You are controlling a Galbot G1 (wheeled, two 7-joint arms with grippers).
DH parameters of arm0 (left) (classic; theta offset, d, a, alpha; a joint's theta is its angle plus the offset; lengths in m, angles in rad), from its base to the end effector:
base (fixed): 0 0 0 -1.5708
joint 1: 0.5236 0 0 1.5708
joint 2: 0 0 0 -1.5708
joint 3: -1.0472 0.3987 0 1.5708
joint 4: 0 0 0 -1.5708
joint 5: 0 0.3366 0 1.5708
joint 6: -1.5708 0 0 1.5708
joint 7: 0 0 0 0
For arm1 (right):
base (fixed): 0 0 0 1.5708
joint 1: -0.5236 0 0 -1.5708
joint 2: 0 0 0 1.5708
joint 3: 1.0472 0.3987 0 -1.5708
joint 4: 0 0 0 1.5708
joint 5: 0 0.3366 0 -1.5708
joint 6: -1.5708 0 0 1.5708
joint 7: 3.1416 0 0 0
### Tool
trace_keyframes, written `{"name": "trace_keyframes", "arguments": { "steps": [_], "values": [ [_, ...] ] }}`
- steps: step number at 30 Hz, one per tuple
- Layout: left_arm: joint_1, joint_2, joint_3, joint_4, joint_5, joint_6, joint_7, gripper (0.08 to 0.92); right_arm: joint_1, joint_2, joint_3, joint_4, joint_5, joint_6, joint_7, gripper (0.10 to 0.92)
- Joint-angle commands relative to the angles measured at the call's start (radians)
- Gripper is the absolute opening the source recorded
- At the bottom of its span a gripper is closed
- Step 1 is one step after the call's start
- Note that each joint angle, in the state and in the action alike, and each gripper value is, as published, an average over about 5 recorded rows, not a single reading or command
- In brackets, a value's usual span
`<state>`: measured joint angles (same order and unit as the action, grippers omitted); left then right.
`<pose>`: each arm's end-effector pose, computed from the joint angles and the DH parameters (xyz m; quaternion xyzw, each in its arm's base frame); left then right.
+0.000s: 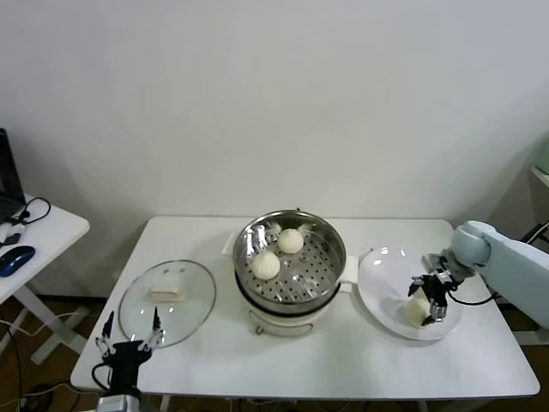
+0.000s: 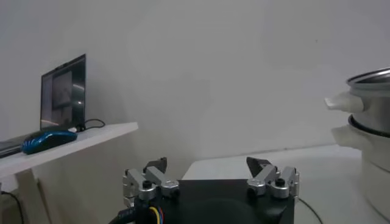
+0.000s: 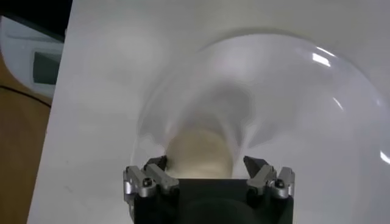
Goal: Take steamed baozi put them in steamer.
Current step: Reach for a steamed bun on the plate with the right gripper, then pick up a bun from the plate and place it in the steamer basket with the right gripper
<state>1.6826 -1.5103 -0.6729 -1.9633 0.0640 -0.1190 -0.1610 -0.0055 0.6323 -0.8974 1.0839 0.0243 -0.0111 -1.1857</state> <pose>0.0893 0.0625 -0.3971 0.1202 -0.9861 -0.1017 0.0531 0.5110 -0.2748 -0.2474 0.5601 -0.5129 0.4739 0.4457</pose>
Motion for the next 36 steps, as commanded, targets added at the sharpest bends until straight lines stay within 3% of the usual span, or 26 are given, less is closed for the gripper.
{"name": "trace_keyframes", "arguments": {
  "steps": [1, 14, 24, 36],
  "values": [
    [-0.002, 0.002, 0.001, 0.002, 0.0, 0.0, 0.0, 0.823, -0.011, 0.003, 0.013, -0.011, 0.008, 0.0, 0.001, 0.823],
    [-0.002, -0.001, 0.005, 0.001, 0.002, 0.0, -0.001, 0.823, -0.013, -0.01, 0.015, 0.0, 0.015, -0.007, -0.002, 0.811],
    [0.001, -0.003, 0.005, 0.001, 0.002, -0.002, -0.001, 0.823, -0.016, -0.007, 0.018, -0.004, 0.016, -0.009, 0.001, 0.719],
    [0.001, -0.004, 0.005, 0.005, 0.0, -0.005, -0.002, 0.823, -0.007, -0.007, 0.015, 0.002, 0.009, -0.009, -0.003, 0.7]
  ]
}}
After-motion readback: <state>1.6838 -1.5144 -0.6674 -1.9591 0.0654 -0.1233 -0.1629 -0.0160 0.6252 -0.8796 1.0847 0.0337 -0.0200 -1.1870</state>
